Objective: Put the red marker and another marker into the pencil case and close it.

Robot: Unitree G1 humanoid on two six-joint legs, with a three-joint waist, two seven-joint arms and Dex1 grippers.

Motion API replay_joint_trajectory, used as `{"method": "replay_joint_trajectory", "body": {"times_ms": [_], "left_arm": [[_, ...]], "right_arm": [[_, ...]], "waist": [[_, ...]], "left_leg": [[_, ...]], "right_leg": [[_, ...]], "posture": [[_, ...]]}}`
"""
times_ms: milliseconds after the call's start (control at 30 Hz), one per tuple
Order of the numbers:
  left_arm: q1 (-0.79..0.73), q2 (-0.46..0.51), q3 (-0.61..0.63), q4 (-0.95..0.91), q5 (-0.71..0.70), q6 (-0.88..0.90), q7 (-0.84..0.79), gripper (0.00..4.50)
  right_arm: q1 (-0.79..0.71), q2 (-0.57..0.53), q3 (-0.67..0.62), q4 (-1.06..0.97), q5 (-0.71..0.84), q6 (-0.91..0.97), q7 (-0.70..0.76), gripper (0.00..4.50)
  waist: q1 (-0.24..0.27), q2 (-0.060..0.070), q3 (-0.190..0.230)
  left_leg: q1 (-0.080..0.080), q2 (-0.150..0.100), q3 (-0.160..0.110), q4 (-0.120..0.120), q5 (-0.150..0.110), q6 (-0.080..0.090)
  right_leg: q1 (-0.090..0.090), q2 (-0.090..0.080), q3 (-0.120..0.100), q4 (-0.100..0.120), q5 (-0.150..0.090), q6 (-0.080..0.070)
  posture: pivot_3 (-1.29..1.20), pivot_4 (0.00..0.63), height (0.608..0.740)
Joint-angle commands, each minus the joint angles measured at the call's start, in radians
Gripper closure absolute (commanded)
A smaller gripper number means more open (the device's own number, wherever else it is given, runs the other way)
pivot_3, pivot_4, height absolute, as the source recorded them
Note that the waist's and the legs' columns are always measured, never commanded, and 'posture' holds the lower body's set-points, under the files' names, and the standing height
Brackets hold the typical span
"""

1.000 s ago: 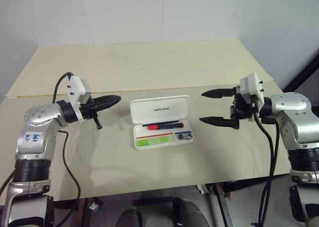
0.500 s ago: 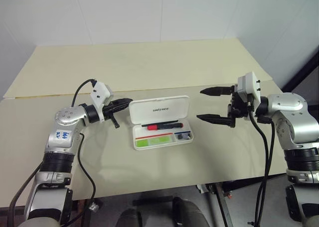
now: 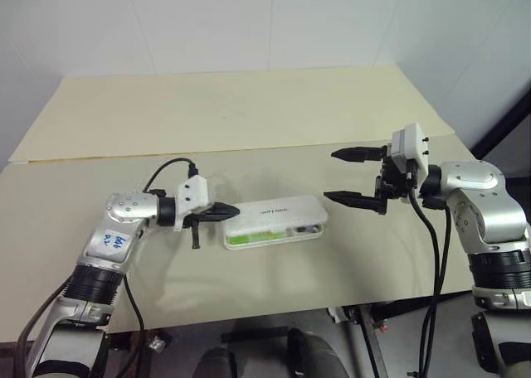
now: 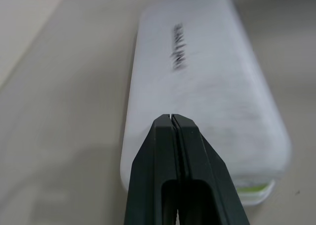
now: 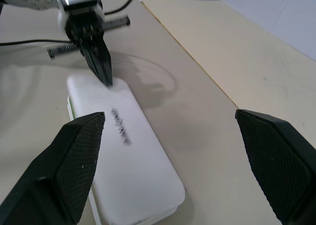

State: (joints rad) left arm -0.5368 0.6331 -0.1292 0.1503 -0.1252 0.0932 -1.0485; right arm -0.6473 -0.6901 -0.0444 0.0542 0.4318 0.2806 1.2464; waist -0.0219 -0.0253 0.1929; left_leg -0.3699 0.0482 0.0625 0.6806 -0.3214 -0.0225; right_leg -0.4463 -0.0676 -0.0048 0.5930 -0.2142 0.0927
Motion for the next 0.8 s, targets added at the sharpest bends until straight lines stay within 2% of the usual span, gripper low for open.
{"method": "replay_joint_trajectory", "body": {"times_ms": [33,300,800], "left_arm": [[0.022,-0.022,-0.045,-0.069,0.039,0.056,0.038,4.46],[-0.012,-0.058,-0.088,-0.132,0.047,0.172,0.068,4.46],[-0.004,-0.046,-0.102,-0.17,0.024,0.248,0.012,4.46]], "right_arm": [[0.007,0.008,-0.013,-0.044,0.018,-0.015,-0.014,0.0],[0.027,0.024,-0.02,-0.068,0.027,-0.005,-0.039,0.0],[0.056,0.038,-0.019,-0.088,0.033,-0.007,-0.076,0.0]], "waist": [[0.002,0.0,0.0],[0.005,0.0,0.0],[0.018,0.0,0.0]], "left_leg": [[0.0,0.0,0.0,0.0,0.0,0.0],[0.0,0.0,0.0,0.0,0.0,0.0],[0.001,0.0,0.0,0.001,0.0,0.0]], "right_leg": [[0.0,0.0,0.0,0.0,0.0,0.0],[0.0,0.0,0.001,0.0,0.0,0.0],[0.0,0.0,0.001,-0.002,0.0,0.0]], "posture": [[0.0,0.15,0.74],[0.0,0.15,0.74],[0.0,0.15,0.74]]}}
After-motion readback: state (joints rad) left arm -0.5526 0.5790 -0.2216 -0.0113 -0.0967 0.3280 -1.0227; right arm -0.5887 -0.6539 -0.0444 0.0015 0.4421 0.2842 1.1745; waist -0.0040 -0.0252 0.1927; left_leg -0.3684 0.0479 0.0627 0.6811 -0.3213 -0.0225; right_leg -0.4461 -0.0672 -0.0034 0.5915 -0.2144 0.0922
